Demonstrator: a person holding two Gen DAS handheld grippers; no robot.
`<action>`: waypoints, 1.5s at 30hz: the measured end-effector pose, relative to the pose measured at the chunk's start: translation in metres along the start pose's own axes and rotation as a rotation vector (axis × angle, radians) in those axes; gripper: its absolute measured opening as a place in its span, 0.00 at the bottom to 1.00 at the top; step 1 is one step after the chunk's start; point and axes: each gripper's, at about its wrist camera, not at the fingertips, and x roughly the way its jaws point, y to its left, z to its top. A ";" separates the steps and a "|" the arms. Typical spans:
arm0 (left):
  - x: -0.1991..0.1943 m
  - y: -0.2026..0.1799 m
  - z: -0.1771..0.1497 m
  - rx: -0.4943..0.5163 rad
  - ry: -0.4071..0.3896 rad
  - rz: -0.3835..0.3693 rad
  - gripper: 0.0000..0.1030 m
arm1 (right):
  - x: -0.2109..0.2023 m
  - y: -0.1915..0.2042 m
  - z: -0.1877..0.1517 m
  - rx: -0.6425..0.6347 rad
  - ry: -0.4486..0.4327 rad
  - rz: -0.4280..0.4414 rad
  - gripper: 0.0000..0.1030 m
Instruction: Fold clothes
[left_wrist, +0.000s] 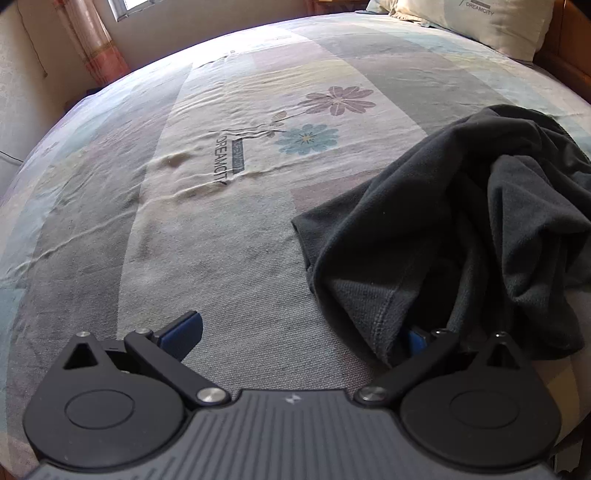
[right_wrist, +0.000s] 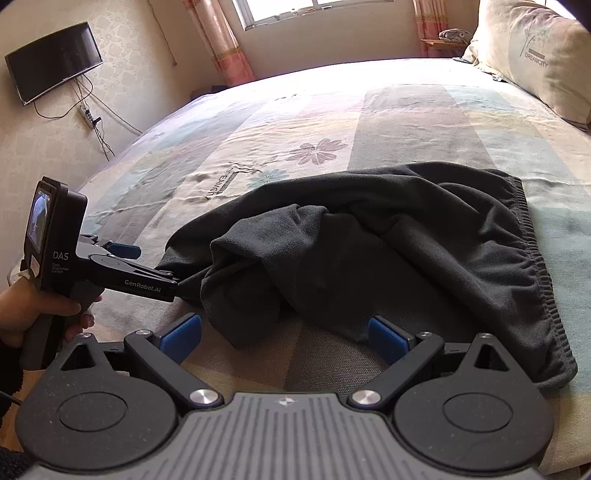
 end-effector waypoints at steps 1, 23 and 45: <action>0.000 -0.002 0.001 0.010 0.003 0.010 1.00 | -0.001 -0.001 -0.001 0.005 -0.002 0.000 0.96; -0.018 0.062 0.115 0.213 -0.262 0.497 1.00 | -0.011 -0.024 -0.009 0.074 -0.033 0.006 0.96; 0.006 0.036 0.134 0.270 -0.191 0.135 0.99 | 0.002 -0.019 -0.005 0.062 0.010 -0.008 0.96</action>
